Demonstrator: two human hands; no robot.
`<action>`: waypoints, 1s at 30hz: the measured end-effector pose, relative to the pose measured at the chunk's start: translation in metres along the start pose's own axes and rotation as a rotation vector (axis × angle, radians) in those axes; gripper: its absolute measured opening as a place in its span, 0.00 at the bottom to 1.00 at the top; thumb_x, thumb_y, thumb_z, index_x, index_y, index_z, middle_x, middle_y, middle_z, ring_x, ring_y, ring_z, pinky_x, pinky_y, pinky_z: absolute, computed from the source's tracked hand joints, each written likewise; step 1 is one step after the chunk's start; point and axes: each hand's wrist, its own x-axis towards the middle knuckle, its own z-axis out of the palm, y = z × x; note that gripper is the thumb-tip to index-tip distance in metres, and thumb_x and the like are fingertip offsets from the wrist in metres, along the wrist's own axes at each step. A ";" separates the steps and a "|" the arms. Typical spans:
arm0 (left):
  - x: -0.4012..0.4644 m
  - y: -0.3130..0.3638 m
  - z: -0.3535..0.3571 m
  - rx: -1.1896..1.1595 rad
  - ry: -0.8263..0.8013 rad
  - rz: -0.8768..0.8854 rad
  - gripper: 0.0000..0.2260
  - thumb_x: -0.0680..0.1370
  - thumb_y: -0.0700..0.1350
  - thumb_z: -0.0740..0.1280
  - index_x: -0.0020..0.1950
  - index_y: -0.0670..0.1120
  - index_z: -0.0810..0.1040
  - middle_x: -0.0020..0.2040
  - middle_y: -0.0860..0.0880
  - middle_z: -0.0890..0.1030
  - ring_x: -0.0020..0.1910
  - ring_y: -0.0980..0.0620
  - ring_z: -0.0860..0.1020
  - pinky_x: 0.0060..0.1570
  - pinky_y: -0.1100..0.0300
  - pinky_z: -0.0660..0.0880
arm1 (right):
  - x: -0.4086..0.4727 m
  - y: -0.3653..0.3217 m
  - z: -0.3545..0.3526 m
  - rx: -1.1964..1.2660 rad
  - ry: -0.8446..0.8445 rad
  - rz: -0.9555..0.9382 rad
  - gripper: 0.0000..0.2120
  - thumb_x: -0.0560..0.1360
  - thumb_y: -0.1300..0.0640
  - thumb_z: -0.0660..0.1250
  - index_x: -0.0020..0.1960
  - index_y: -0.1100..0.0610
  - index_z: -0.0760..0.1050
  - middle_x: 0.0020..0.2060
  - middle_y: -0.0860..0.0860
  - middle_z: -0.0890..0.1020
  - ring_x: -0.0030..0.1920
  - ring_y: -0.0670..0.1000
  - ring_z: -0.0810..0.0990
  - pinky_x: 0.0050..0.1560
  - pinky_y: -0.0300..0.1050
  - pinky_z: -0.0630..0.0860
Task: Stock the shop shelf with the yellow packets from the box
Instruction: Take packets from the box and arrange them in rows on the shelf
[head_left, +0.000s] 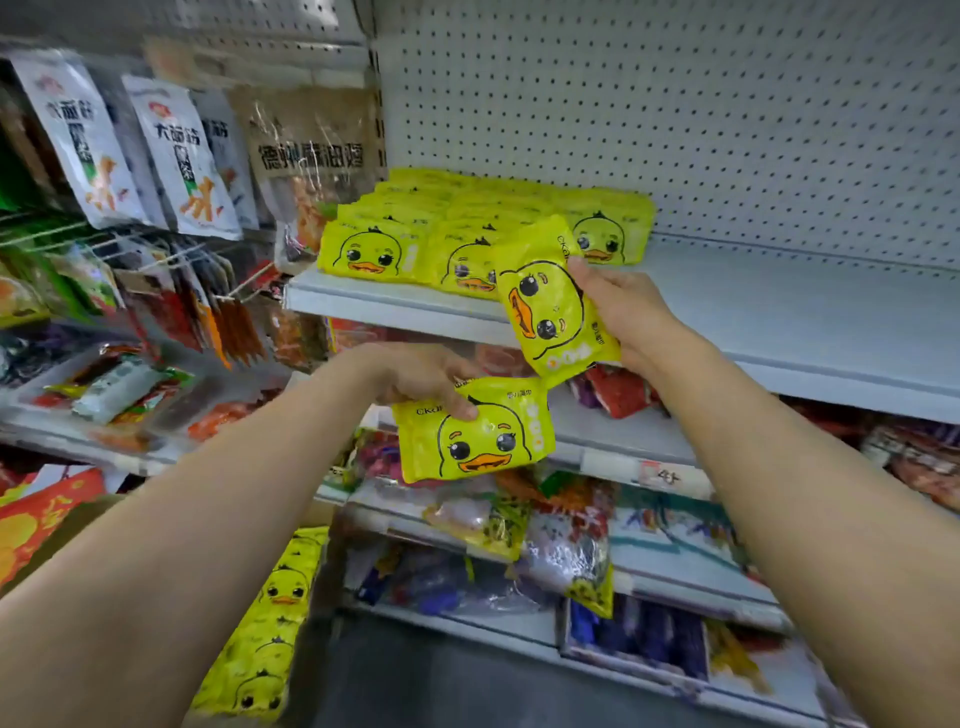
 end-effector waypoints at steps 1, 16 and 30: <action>0.004 0.013 0.004 0.009 0.006 0.013 0.16 0.74 0.37 0.71 0.61 0.46 0.79 0.55 0.45 0.84 0.51 0.46 0.83 0.47 0.50 0.81 | 0.000 -0.002 -0.014 0.000 0.024 0.003 0.11 0.76 0.47 0.71 0.45 0.55 0.83 0.40 0.51 0.87 0.42 0.52 0.86 0.52 0.55 0.83; 0.110 0.163 -0.008 0.463 0.123 0.142 0.15 0.72 0.46 0.76 0.56 0.45 0.81 0.55 0.47 0.82 0.56 0.47 0.80 0.56 0.50 0.77 | 0.032 -0.036 -0.148 0.065 0.301 0.057 0.21 0.69 0.36 0.71 0.48 0.54 0.83 0.46 0.52 0.87 0.48 0.58 0.86 0.54 0.64 0.80; 0.226 0.214 -0.102 0.716 0.249 0.188 0.20 0.71 0.48 0.77 0.61 0.51 0.77 0.59 0.49 0.73 0.64 0.45 0.72 0.66 0.47 0.70 | 0.119 -0.042 -0.183 0.036 0.463 0.001 0.15 0.74 0.41 0.71 0.46 0.53 0.82 0.42 0.51 0.87 0.42 0.57 0.87 0.47 0.62 0.82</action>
